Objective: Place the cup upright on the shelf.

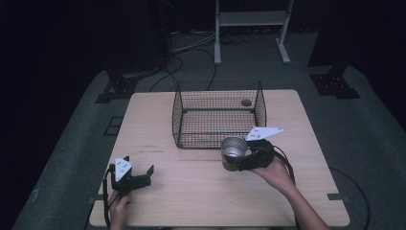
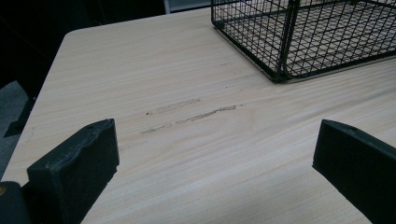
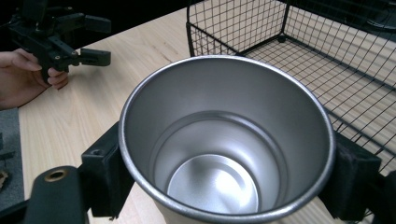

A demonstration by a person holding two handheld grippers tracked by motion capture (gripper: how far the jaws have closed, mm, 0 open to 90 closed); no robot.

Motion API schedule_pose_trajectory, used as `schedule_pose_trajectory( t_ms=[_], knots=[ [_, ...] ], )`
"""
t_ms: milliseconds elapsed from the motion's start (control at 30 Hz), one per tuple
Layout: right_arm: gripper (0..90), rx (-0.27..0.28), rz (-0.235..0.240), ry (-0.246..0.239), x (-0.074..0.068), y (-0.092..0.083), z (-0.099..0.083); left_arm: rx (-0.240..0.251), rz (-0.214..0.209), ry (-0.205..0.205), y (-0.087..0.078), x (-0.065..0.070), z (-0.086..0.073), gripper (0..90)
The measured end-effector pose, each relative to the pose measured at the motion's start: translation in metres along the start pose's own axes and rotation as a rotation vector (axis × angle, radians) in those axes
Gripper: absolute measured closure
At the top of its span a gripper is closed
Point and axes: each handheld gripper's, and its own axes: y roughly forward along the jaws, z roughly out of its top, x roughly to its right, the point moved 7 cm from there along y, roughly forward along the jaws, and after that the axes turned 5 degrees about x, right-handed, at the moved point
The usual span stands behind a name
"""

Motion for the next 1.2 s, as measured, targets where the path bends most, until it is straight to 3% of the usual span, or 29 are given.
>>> schedule_pose_trajectory(
  t_ms=[467, 900, 1200],
  knots=[
    [17.8, 0.028, 0.006, 0.004, 0.011, -0.003, 0.042, 0.002, 0.000, -0.002, 0.000, 0.000, 0.000, 0.0],
    [17.8, 0.021, -0.005, 0.003, 0.024, -0.002, 0.067, 0.002, 0.002, 0.001, 0.000, 0.000, 0.000, 0.0],
    [17.8, 0.018, -0.013, -0.002, 0.033, 0.000, 0.094, 0.004, 0.002, 0.000, 0.000, 0.000, 0.000, 0.0]
  ],
)
